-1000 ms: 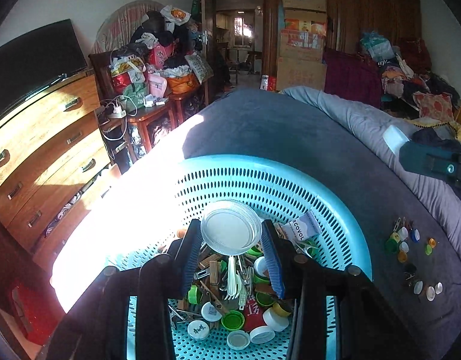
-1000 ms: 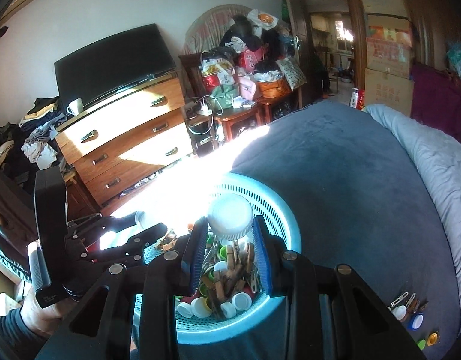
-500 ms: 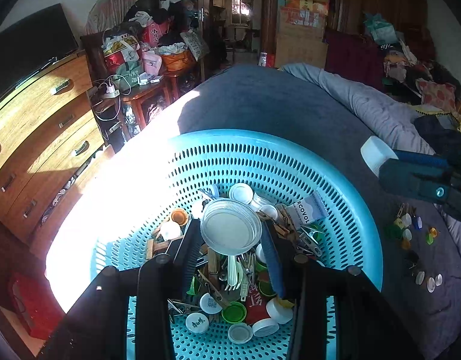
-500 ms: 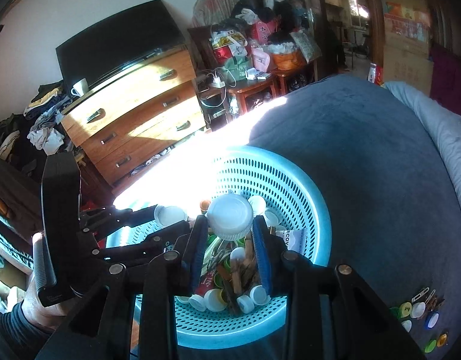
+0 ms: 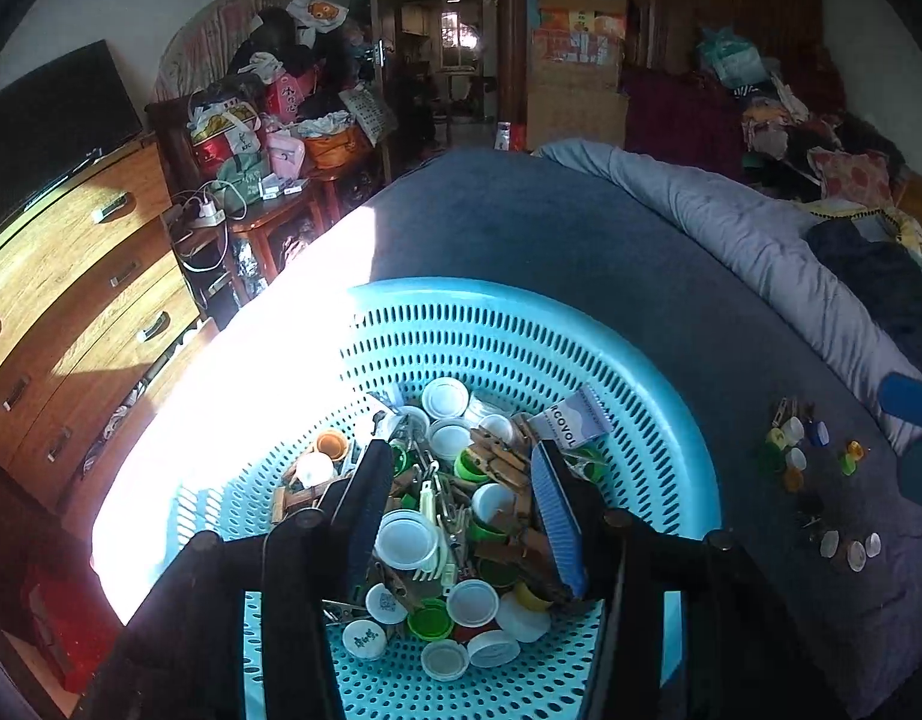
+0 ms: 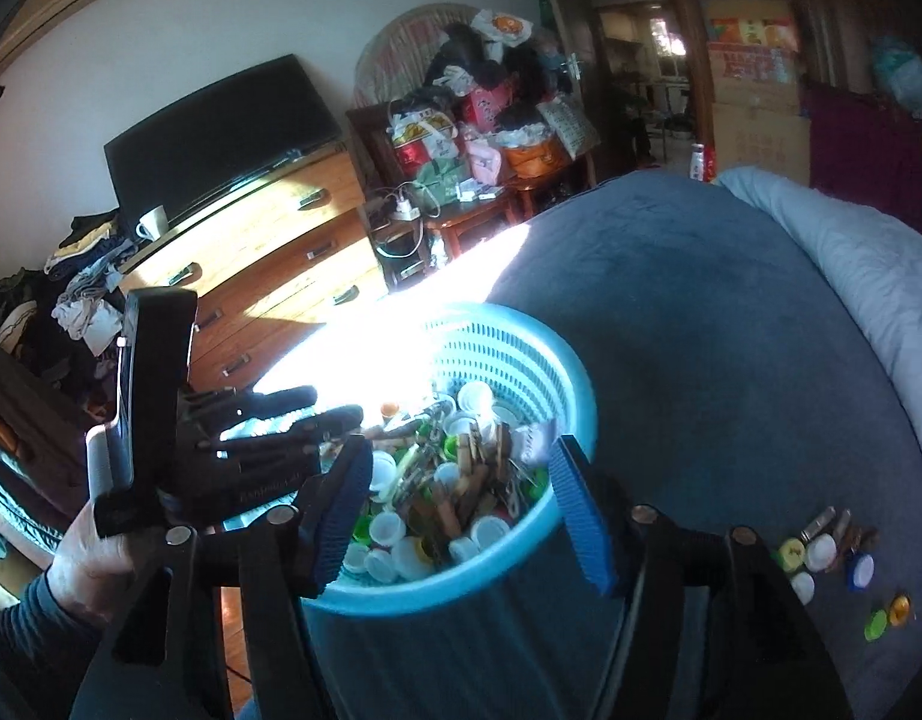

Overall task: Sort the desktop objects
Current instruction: 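Open both tools to drop the lid and cap into the basket, then move both open tools back over the remaining items on the bed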

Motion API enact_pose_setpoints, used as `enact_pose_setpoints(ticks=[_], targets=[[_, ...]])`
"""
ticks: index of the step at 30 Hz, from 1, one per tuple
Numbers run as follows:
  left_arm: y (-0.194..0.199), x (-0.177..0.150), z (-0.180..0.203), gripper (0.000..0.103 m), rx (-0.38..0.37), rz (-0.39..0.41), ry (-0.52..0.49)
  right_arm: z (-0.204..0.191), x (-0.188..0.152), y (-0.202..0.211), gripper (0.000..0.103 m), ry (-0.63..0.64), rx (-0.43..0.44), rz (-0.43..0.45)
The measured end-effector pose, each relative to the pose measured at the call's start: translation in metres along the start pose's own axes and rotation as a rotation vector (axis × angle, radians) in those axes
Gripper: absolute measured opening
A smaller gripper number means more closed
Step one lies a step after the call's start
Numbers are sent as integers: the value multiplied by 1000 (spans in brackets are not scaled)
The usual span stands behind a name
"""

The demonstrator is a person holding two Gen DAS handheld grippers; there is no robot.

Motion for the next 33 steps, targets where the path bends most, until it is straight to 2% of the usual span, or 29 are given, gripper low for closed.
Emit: enact_pose_setpoints(ticks=[4, 6, 7, 11, 17, 21, 33], targets=[[13, 10, 49, 56, -58, 38, -74, 44, -52, 69, 72, -69, -102, 53], [18, 16, 77, 58, -88, 52, -121, 66, -82, 105, 86, -129, -165, 81], [19, 18, 91, 58, -107, 51, -137, 73, -94, 118, 88, -159, -188, 91], [23, 23, 145, 58, -154, 63, -208, 109, -154, 168, 89, -300, -264, 100], [32, 23, 210, 58, -211, 68, -282, 148, -214, 208, 89, -446, -307, 87], [41, 22, 237, 58, -209, 66, -319, 163, -227, 220, 89, -486, -304, 95], [34, 5, 297, 58, -219, 9, -413, 186, -232, 245, 93, -486, -280, 156]])
Point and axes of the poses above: each gripper's, at about its wrist camera, not at the fingertips, and y roughly against the way its jaws point, z to its right, x to its top, the point moved 6 cm from there along -y, roughly the way its jaws point, and after that the axes turned 8 degrees about -y, right-handed, at the moved point
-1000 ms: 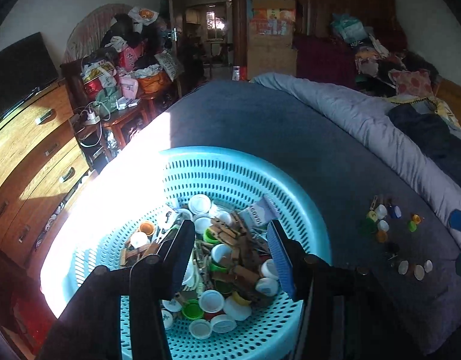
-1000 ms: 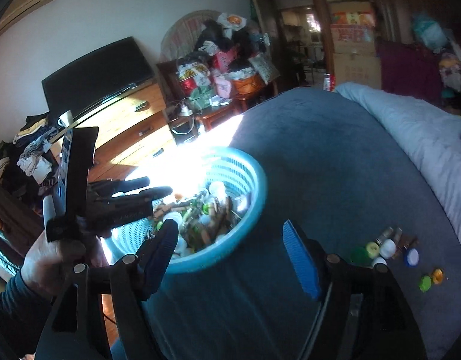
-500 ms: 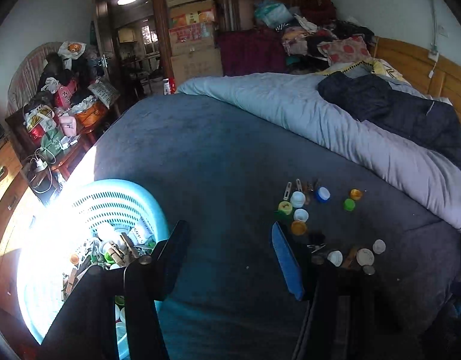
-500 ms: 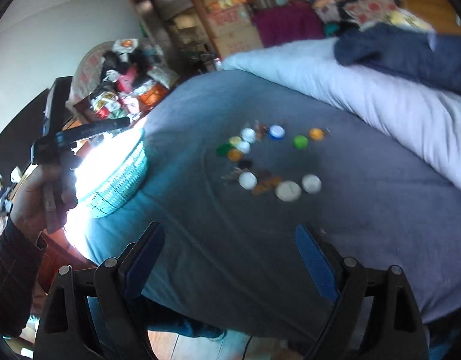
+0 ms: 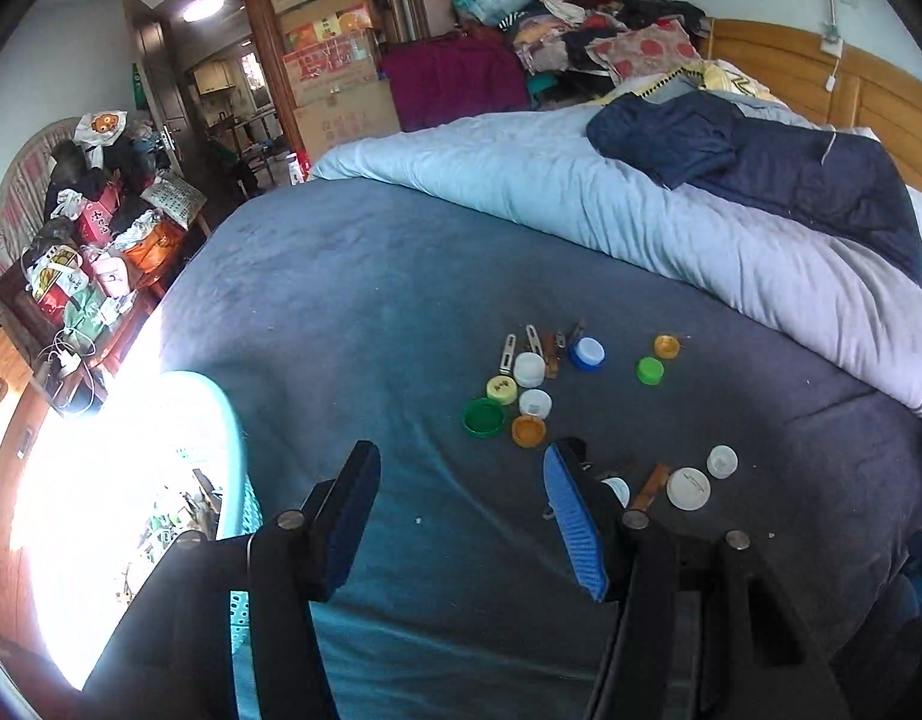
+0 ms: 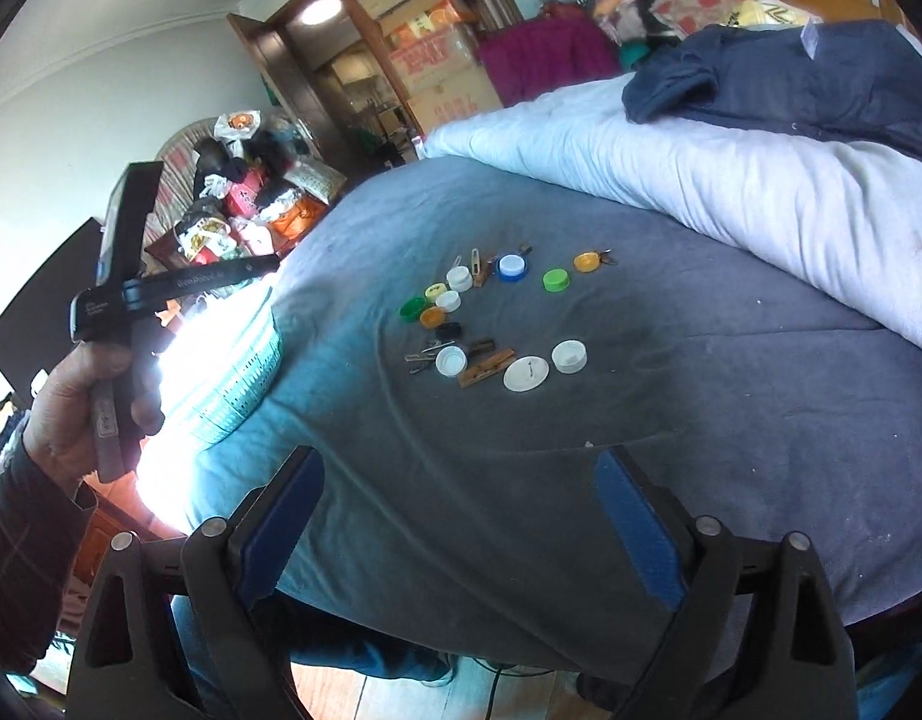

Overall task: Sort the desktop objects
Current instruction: 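Move both open tools back over the remaining items on the bed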

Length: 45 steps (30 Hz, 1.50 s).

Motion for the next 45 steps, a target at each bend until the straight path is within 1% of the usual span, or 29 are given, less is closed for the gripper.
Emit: enact_pose_setpoints(ticks=[7, 12, 19, 22, 25, 29, 34, 45], targets=[[-15, -5, 25, 58, -23, -36, -23, 22, 2, 3, 93, -48, 8, 10], [-27, -13, 35, 58, -40, -67, -35, 25, 4, 0, 93, -51, 14, 4], [-41, -25, 40, 58, -56, -107, -30, 28, 5, -3, 94, -49, 15, -4], [-46, -29, 42, 58, -62, -125, -30, 29, 8, 1, 94, -44, 9, 6], [-46, -28, 46, 58, -66, -122, -35, 33, 10, 5, 95, -54, 5, 21], [-42, -28, 51, 58, -75, -105, -42, 34, 8, 3, 95, -60, 6, 13], [-49, -35, 50, 58, -80, -128, -35, 29, 7, 1, 95, -48, 12, 7], [-62, -48, 46, 58, -96, -161, -8, 32, 3, -10, 95, -56, 16, -20]])
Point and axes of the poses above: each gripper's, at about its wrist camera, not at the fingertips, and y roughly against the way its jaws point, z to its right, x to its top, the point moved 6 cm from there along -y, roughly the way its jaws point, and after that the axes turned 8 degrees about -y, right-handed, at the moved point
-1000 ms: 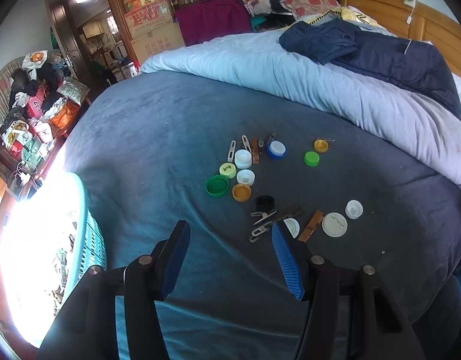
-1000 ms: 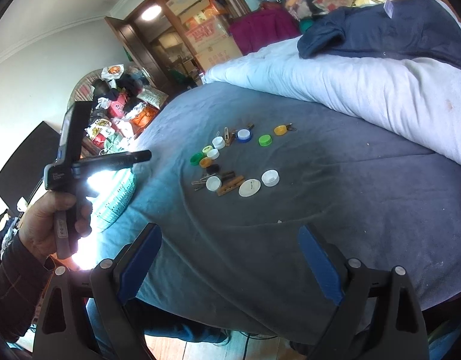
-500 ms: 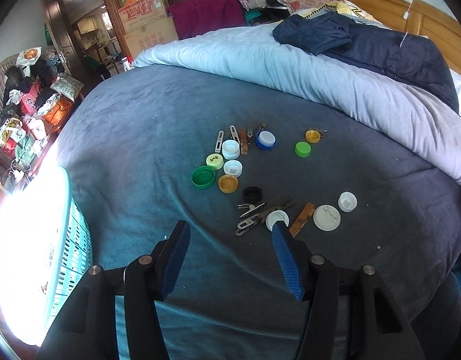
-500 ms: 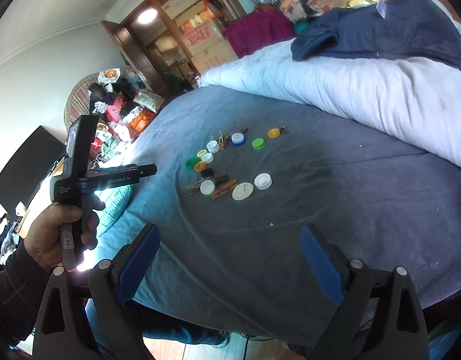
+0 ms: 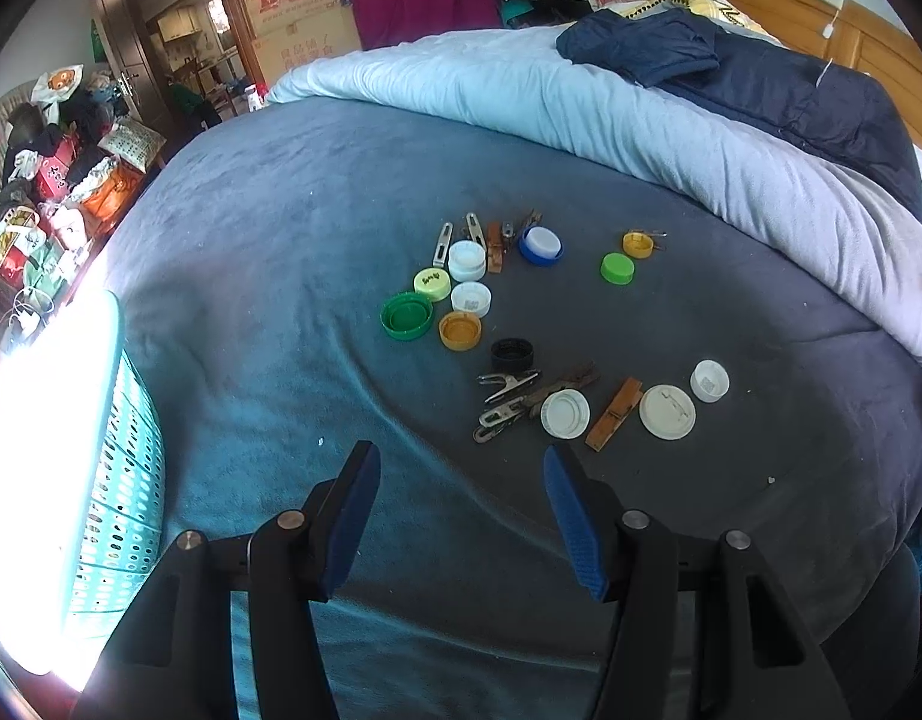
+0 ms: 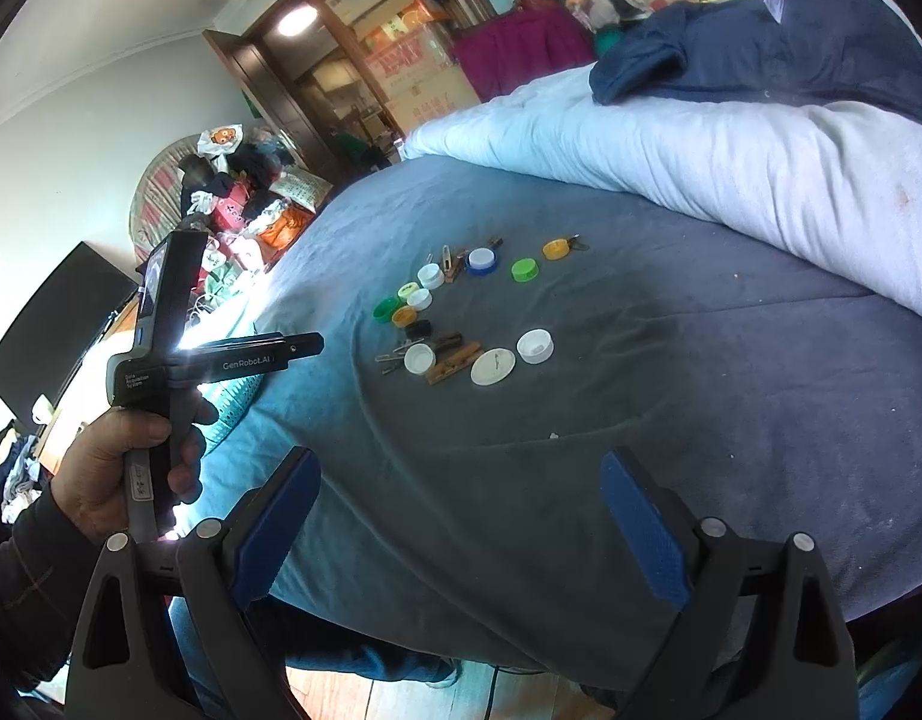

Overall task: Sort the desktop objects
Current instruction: 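Move both open tools back over the remaining items on the bed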

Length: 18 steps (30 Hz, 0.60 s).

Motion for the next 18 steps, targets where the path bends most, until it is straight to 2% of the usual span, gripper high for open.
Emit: enact_pose_setpoints(ticks=[7, 13, 16, 18], targets=[[-1, -1, -6, 58, 1, 6, 4, 3, 0, -6, 95, -10, 11, -9], [-4, -12, -27, 58, -9, 13, 67, 5, 4, -14, 95, 7, 11, 4], [-19, -19, -25, 58, -88, 6, 75, 8, 7, -23, 95, 21, -9, -2], [-28, -17, -13, 58, -137, 12, 35, 11, 8, -27, 95, 28, -22, 3]])
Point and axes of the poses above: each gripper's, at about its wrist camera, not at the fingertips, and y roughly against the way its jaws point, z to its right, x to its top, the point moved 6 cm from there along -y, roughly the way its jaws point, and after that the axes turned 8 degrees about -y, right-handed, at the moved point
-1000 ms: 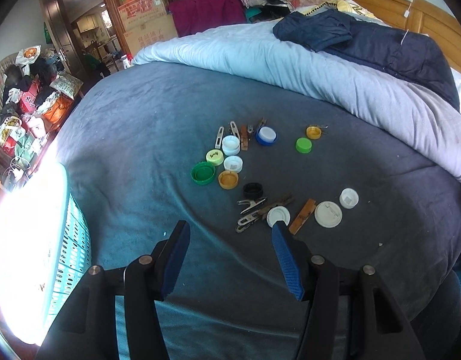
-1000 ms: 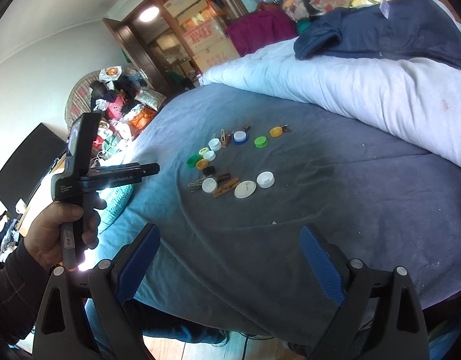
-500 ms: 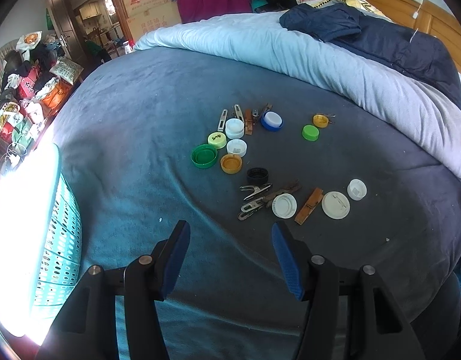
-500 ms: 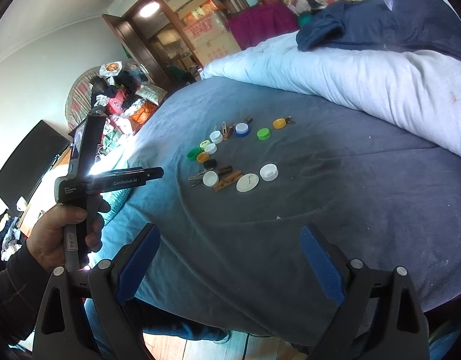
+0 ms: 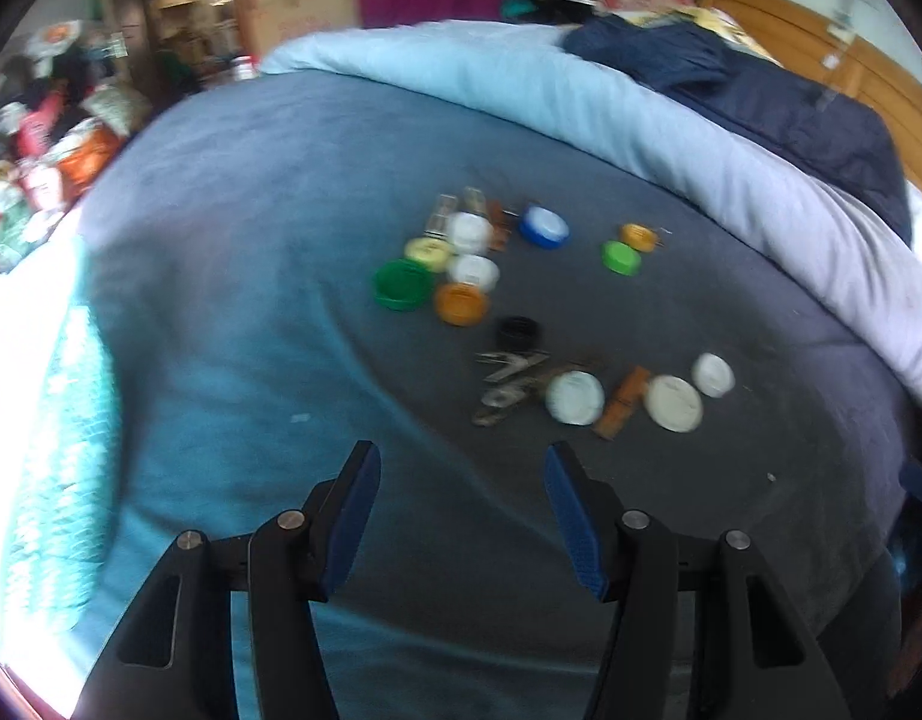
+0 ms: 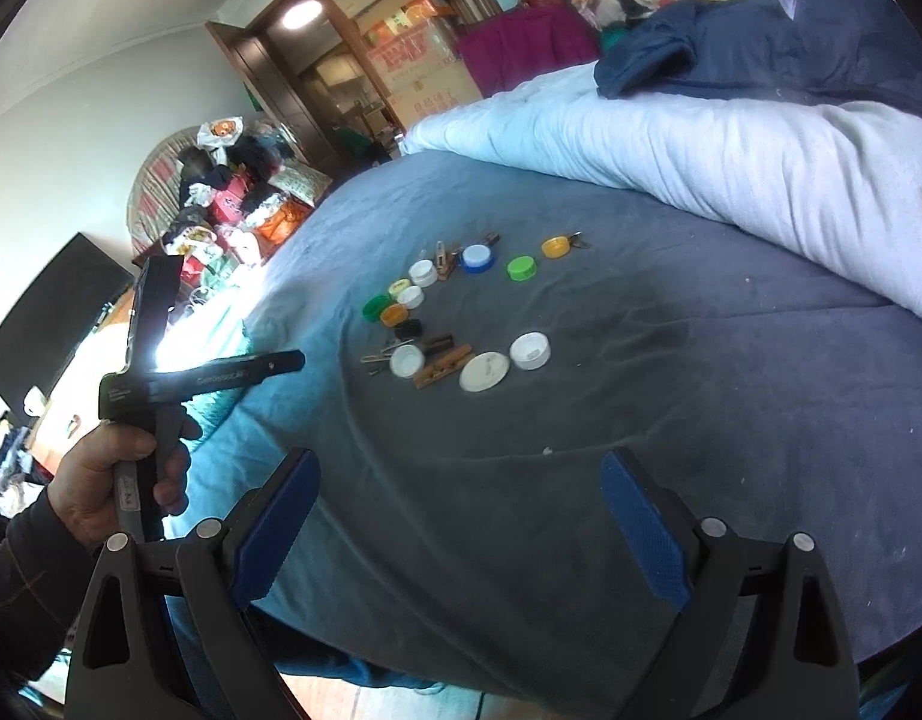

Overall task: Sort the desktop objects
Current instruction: 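Grasp a white cylinder with the left tool while the right tool grasps a QR-printed white cap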

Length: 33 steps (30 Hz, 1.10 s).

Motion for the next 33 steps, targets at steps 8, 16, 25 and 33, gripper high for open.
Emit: enact_pose_setpoints(ticks=[8, 16, 25, 33], targets=[[-57, 18, 49, 49, -84, -10, -67, 18, -8, -21, 95, -29, -35, -47], [-86, 22, 44, 32, -59, -72, 48, 25, -12, -45, 95, -51, -28, -85], [-78, 19, 57, 26, -94, -37, -29, 8, -5, -59, 95, 17, -9, -87], [-87, 25, 54, 25, -67, -14, -13, 12, -5, -67, 92, 12, -10, -98]])
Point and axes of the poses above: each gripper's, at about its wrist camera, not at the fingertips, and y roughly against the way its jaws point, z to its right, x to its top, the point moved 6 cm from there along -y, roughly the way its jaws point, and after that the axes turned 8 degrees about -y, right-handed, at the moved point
